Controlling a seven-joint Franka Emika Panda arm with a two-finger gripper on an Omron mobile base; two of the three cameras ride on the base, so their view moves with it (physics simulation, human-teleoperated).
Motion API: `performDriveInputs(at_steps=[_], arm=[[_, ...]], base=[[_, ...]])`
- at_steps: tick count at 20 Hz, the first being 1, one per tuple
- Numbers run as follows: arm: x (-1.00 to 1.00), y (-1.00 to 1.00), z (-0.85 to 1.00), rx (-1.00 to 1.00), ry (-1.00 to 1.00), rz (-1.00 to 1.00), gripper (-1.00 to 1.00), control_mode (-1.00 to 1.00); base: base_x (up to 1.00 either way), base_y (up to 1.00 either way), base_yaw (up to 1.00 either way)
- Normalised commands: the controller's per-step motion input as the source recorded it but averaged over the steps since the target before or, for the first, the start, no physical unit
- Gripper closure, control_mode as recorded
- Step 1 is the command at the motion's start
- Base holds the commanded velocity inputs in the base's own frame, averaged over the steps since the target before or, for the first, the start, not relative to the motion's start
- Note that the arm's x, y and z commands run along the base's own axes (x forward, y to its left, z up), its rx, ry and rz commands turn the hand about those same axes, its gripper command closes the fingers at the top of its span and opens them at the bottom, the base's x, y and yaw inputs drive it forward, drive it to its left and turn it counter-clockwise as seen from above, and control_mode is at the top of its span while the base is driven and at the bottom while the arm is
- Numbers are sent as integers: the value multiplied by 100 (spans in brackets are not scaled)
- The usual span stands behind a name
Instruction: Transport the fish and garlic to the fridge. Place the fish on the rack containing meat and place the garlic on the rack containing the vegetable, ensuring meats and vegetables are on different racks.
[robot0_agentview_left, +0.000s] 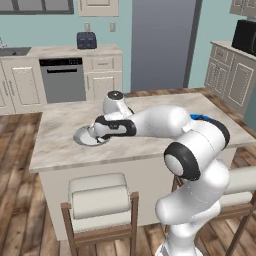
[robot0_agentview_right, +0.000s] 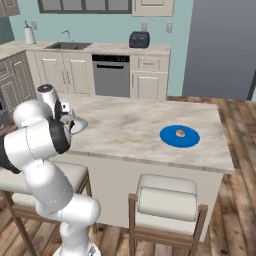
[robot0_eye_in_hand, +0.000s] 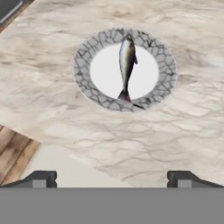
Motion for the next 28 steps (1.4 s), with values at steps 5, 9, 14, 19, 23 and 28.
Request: performDriveInputs(at_steps=[5,9,14,19,23,28], arm=[[47,12,-28,0,0,0,-100,-100],[37,20,-17,-1,0,0,-100,-100],[30,22,-13,-4,-2,-8,-100,-100],[29,7,-9,-1,0,-12,-100,-100],[23,0,-1,0,0,-8,-100,-100],[28,0,-3,0,5,-1,-100,-100]], base=[[0,0,0],[0,0,0],[0,0,0],[0,0,0],[0,0,0],[0,0,0]])
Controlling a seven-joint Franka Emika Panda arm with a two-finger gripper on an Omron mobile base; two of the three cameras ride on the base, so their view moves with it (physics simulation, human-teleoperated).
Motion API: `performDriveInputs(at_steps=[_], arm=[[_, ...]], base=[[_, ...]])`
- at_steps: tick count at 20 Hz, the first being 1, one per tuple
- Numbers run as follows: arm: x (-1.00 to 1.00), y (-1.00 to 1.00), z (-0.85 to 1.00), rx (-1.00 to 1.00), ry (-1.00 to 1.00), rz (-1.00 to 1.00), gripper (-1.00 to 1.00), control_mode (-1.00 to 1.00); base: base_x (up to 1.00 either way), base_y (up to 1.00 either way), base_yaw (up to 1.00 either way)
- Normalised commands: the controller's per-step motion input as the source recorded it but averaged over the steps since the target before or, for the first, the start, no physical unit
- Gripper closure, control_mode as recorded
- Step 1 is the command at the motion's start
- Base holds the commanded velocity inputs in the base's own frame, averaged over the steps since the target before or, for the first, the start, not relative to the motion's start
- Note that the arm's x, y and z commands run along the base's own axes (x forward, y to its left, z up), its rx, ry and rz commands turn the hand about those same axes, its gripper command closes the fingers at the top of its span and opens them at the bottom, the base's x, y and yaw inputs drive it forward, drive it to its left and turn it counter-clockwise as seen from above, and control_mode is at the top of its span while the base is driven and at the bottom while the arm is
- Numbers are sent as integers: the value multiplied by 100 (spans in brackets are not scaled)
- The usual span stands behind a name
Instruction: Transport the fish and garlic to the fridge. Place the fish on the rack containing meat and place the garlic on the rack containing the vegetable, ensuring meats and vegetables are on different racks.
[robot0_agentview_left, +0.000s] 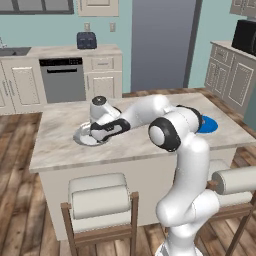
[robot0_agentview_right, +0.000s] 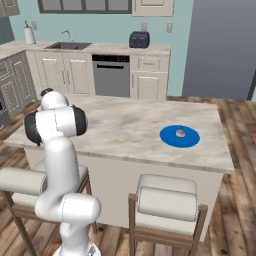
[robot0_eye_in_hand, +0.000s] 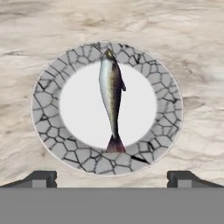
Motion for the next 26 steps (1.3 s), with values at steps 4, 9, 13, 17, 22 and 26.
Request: performDriveInputs(at_steps=[4,9,13,17,22,26], arm=[[42,-1,-21,0,11,1,-100,-100],[49,0,-24,0,5,0,-100,-100],[34,1,-23,0,2,0,-100,-100],[18,8,-24,0,1,0,-100,-100],[26,13,-23,-1,0,0,-100,-100],[26,9,-26,0,0,0,-100,-100]], base=[[0,0,0],[0,0,0],[0,0,0],[0,0,0],[0,0,0],[0,0,0]])
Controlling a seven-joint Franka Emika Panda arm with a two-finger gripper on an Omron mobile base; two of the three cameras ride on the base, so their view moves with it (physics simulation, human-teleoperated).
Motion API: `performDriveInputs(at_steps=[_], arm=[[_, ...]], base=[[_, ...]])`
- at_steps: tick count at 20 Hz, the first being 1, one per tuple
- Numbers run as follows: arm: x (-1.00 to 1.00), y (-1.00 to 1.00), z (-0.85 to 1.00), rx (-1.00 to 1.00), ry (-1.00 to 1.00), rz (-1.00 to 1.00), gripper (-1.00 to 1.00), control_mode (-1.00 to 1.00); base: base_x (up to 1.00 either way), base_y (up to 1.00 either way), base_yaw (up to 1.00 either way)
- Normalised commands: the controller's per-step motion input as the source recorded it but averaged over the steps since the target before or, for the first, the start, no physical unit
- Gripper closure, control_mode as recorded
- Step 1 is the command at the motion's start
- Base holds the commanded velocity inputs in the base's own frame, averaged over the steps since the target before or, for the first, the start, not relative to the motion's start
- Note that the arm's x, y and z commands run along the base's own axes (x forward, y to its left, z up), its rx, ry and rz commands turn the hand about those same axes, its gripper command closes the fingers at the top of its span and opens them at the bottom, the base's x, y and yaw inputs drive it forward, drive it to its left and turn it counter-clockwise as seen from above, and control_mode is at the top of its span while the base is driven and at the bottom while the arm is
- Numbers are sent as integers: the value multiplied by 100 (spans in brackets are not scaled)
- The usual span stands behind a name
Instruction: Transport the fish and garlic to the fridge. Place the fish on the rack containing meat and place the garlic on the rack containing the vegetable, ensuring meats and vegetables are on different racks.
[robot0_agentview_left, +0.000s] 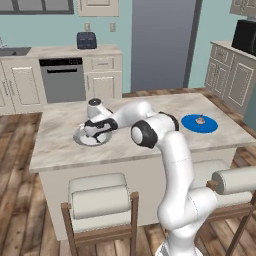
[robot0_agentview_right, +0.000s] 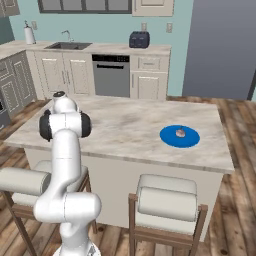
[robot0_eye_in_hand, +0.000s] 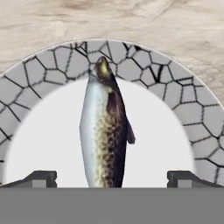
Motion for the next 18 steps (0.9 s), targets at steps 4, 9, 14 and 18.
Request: performDriveInputs(at_steps=[4,9,14,18], arm=[[12,10,-28,-1,0,0,-100,-100],[2,19,-37,-2,1,0,100,-100],[0,26,-44,-3,4,0,100,-100],[0,19,-9,0,5,0,100,-100]], base=[[0,0,0],[0,0,0],[0,0,0],[0,0,0]])
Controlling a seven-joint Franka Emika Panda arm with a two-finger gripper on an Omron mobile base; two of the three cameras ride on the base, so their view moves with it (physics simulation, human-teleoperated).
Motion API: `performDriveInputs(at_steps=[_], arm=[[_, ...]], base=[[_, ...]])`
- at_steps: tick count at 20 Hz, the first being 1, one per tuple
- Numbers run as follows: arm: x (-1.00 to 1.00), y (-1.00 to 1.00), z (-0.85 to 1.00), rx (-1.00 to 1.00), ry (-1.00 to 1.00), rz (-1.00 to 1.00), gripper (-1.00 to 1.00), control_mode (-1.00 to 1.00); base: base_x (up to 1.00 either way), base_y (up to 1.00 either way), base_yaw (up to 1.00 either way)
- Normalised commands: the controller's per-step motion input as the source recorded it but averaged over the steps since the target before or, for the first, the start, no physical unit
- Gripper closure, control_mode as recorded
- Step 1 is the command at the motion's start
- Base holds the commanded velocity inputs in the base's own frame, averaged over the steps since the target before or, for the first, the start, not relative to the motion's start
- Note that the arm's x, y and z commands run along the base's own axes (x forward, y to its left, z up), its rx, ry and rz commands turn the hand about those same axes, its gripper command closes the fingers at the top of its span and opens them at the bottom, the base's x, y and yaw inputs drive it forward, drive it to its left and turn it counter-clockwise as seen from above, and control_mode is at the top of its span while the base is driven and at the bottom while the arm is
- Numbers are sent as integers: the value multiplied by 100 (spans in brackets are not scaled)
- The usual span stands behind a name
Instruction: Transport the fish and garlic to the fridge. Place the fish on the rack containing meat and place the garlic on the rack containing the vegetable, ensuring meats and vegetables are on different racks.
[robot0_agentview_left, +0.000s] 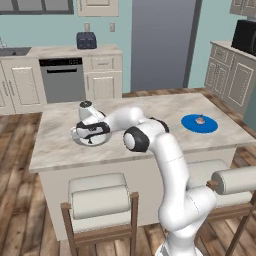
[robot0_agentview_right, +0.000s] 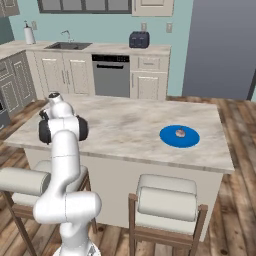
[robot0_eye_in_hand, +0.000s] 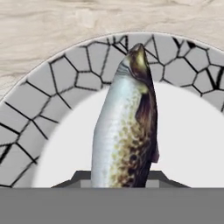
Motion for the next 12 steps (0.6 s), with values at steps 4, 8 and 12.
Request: performDriveInputs(at_steps=[4,8,12], arm=[[-26,1,23,0,0,-1,100,-100],[-64,-12,76,0,-9,0,100,-100],[-96,-60,23,1,-14,0,100,-100]], base=[[0,0,0],[0,0,0],[0,0,0]])
